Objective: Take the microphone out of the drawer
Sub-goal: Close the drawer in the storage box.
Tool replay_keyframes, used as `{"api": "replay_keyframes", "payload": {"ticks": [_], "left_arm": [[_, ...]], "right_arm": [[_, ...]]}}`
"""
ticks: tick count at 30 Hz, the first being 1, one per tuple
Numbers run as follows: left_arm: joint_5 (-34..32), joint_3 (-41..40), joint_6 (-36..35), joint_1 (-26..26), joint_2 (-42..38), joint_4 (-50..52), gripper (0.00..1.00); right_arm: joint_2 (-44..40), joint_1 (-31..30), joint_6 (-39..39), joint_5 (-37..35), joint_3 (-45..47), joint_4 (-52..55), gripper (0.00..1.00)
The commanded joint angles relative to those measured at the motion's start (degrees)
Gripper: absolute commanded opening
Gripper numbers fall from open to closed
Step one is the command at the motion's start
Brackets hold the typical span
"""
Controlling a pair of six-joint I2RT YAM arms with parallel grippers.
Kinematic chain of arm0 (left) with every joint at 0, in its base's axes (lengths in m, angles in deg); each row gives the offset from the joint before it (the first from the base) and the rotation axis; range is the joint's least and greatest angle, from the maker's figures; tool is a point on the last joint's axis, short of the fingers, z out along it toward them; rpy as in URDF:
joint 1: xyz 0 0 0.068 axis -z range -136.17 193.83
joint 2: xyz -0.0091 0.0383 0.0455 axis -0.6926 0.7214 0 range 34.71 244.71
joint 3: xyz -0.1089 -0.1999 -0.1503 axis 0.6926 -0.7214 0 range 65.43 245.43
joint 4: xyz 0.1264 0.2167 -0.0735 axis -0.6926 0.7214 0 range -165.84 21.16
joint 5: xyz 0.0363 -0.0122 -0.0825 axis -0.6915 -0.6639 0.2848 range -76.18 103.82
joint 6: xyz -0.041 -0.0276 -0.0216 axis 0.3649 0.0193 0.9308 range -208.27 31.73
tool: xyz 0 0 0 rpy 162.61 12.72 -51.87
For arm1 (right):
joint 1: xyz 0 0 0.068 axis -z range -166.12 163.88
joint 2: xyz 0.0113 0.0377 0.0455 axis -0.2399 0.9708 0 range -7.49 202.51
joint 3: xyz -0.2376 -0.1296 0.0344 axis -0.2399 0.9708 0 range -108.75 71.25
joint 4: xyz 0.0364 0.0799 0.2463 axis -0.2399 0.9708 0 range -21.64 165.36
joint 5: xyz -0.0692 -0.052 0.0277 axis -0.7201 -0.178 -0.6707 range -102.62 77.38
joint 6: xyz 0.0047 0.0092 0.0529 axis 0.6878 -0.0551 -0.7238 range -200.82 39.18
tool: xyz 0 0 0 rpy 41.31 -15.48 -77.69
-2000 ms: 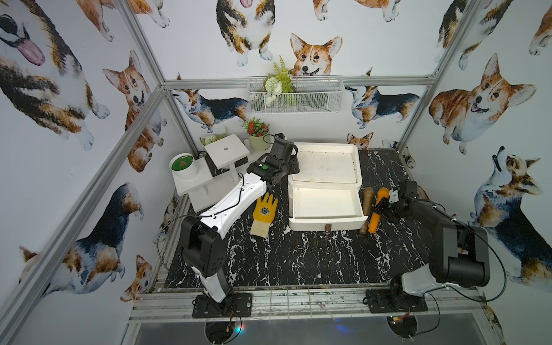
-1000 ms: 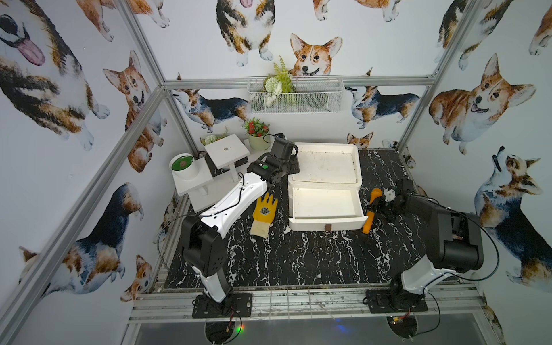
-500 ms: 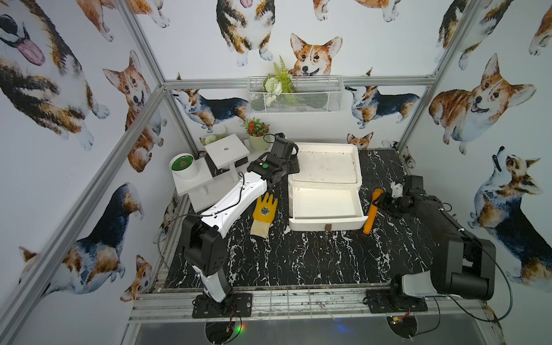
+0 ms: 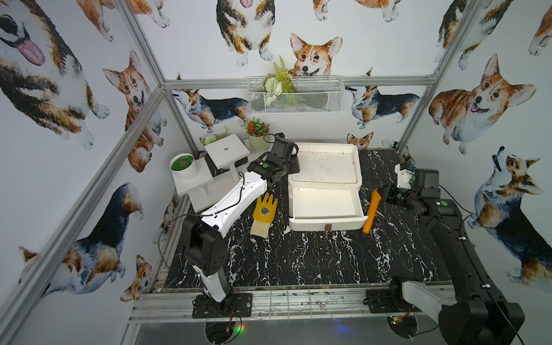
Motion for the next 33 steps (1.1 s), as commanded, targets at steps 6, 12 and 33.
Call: {"api": "replay_keyframes", "payload": {"ticks": [6, 12, 33], "left_arm": [[1.5, -0.5, 4.5, -0.5, 1.5, 7.6, 0.00], [1.8, -0.3, 5.0, -0.5, 1.9, 7.5, 0.00], [1.7, 0.3, 5.6, -0.5, 2.5, 8.0, 0.00]], "right_arm": [[-5.2, -3.7, -0.9, 5.5, -3.5, -1.0, 0.00], [-4.7, -12.8, 3.8, 8.5, -7.4, 1.4, 0.00], [7.9, -46.0, 14.3, -6.8, -18.4, 26.2, 0.00]]}}
